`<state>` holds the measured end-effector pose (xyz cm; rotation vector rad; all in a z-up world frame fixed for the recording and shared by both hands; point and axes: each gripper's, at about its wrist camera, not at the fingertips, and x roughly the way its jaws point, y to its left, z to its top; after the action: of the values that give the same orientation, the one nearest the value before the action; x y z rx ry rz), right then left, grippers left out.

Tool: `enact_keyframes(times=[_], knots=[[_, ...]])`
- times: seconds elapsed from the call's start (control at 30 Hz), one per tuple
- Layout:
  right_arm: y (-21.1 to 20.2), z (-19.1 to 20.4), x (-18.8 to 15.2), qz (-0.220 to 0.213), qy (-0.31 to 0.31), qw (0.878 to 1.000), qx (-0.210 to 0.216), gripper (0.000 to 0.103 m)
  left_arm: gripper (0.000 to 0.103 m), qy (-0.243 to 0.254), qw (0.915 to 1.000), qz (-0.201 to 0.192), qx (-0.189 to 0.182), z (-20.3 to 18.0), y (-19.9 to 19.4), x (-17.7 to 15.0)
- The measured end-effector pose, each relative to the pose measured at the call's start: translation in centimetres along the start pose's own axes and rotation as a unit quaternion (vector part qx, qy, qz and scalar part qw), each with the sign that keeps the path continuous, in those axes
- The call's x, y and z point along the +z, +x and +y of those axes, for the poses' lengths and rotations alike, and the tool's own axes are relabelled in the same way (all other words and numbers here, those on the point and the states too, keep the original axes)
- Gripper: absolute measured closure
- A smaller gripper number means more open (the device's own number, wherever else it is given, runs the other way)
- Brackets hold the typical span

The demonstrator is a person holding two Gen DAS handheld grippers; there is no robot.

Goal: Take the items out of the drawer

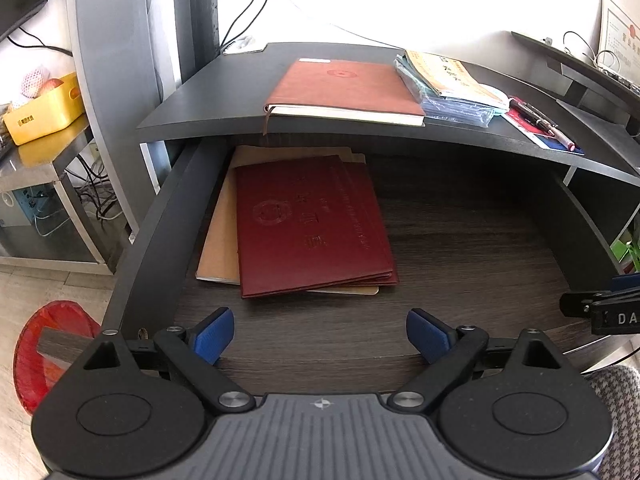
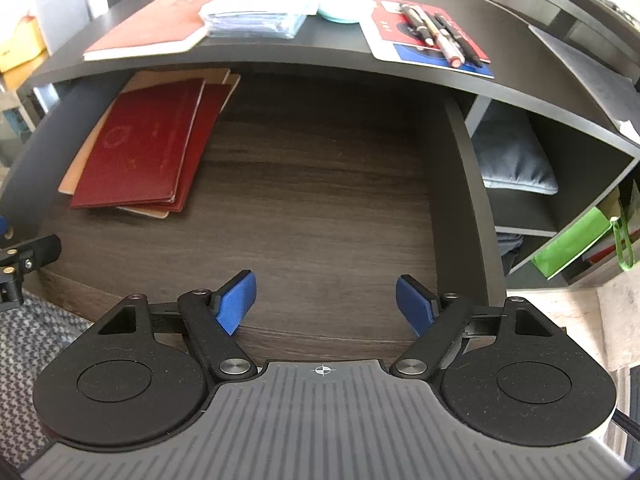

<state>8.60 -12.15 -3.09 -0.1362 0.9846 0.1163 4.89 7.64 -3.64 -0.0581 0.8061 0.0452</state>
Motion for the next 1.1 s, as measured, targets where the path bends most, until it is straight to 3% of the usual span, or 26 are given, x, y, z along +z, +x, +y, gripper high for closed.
enact_keyframes(times=[0.3,0.43,0.53,0.6,0.77,1.1], knots=[[0.5,4.1,2.0,0.003,-0.047,0.998,0.04,0.021,0.01,-0.014,0.9997,-0.001,0.02,1.8,0.2,0.7],[1.1,6.0,3.8,-0.015,-0.041,0.996,0.072,0.021,0.01,-0.029,0.9989,0.002,0.036,3.4,0.8,1.0],[2.0,7.0,5.3,-0.022,-0.029,0.995,0.095,0.026,0.01,-0.032,0.9989,0.004,0.034,4.2,1.1,1.1],[2.7,7.6,6.4,-0.024,-0.021,0.994,0.108,0.037,0.01,-0.028,0.9992,0.007,0.027,4.4,1.4,1.1],[5.5,8.7,8.6,0.001,-0.006,0.991,0.133,0.045,0.01,-0.026,0.9994,0.017,0.016,4.7,2.3,1.1],[11.5,8.9,10.5,0.089,0.039,0.977,0.188,0.046,0.01,-0.027,0.9988,0.037,0.017,5.4,3.8,1.0]])
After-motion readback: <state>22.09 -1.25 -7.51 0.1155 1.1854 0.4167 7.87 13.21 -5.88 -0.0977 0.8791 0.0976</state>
